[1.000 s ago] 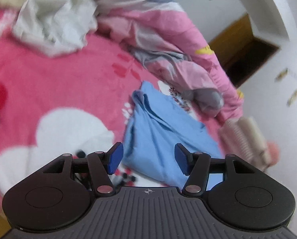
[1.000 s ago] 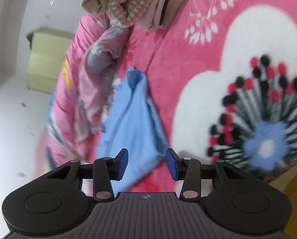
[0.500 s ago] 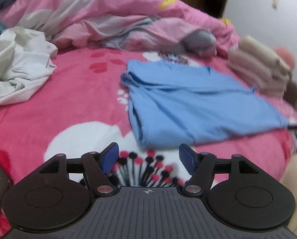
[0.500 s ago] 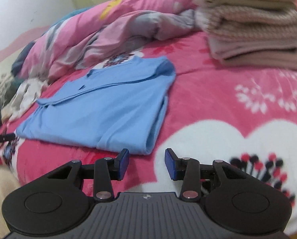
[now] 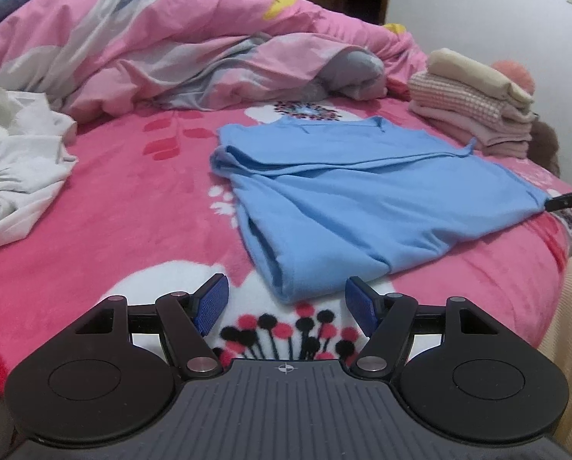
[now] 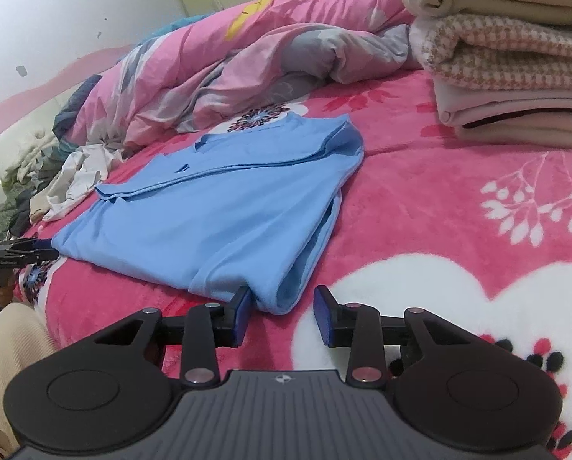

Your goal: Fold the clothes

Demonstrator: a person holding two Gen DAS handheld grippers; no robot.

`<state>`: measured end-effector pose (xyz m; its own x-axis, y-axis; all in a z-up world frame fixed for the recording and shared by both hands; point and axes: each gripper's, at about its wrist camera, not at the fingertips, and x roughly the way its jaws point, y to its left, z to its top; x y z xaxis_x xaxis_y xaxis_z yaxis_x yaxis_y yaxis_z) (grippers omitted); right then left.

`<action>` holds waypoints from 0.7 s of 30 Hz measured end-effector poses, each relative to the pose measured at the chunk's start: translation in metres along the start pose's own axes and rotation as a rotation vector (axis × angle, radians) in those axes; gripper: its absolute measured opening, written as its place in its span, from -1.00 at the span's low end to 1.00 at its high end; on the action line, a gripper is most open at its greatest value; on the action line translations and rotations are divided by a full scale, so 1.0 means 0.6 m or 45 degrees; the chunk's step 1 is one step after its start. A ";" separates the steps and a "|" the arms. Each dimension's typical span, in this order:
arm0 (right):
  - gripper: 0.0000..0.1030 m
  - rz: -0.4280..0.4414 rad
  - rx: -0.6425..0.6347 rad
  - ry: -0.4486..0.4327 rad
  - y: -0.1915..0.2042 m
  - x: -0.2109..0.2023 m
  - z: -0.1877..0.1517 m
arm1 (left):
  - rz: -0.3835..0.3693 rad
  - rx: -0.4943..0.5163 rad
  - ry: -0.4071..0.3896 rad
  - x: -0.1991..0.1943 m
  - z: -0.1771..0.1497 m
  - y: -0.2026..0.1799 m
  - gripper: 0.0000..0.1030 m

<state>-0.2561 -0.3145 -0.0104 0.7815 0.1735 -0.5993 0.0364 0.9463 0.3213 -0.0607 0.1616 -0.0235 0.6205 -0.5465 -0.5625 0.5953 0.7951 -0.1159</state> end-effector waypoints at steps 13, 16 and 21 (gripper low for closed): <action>-0.90 0.010 -0.039 -0.051 0.003 -0.006 -0.005 | -0.025 0.052 -0.049 0.002 0.000 -0.002 -0.44; -0.93 0.017 -0.048 -0.092 0.001 -0.014 -0.007 | -0.024 0.088 -0.053 0.001 0.004 -0.008 -0.81; -0.94 0.019 -0.062 -0.152 -0.009 -0.039 -0.001 | 0.017 0.110 -0.071 -0.014 0.016 -0.001 -0.92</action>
<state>-0.2753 -0.3235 0.0015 0.8506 0.1563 -0.5021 -0.0034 0.9564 0.2919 -0.0613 0.1631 -0.0110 0.6546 -0.5516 -0.5171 0.6272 0.7780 -0.0360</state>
